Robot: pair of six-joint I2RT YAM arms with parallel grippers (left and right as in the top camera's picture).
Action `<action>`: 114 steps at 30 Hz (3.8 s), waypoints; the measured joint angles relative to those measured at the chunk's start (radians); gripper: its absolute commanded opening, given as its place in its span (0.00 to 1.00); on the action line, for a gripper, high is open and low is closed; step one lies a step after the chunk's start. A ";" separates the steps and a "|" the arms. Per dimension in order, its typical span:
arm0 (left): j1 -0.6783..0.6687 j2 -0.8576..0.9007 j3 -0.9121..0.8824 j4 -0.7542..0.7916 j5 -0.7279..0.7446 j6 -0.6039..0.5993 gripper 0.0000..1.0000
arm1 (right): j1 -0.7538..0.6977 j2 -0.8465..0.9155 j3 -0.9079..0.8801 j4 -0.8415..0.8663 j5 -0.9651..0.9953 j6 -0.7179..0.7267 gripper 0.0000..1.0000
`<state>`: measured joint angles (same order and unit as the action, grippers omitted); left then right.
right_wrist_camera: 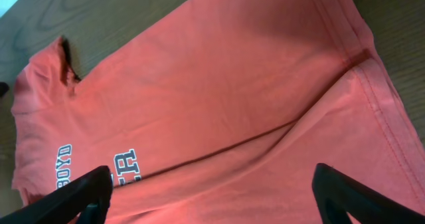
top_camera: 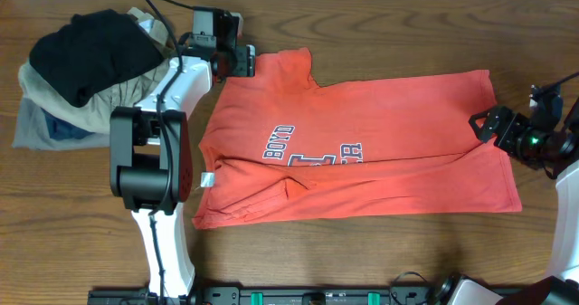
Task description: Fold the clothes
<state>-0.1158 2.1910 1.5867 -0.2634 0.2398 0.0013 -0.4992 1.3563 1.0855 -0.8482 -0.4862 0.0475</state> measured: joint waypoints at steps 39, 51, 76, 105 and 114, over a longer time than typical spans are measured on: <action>0.000 -0.078 0.018 -0.266 0.054 -0.027 0.06 | 0.145 0.484 0.000 0.839 0.244 -0.036 0.96; 0.000 -0.078 0.011 -0.279 0.054 -0.027 0.06 | 0.161 0.781 0.169 0.955 0.339 0.016 0.89; 0.000 -0.080 0.008 -0.333 0.054 -0.027 0.06 | 0.187 0.816 0.322 0.643 0.492 0.031 0.01; 0.000 -0.397 -0.048 -1.023 0.051 -0.043 0.07 | 0.180 0.501 0.306 -0.235 0.722 0.049 0.09; 0.000 -0.397 -0.065 -0.985 -0.003 -0.045 0.35 | 0.112 0.501 0.306 -0.251 0.733 0.060 0.09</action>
<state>-0.1158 1.7935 1.5219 -1.2488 0.2363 -0.0437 -0.3874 1.8576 1.3918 -1.0996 0.2466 0.1070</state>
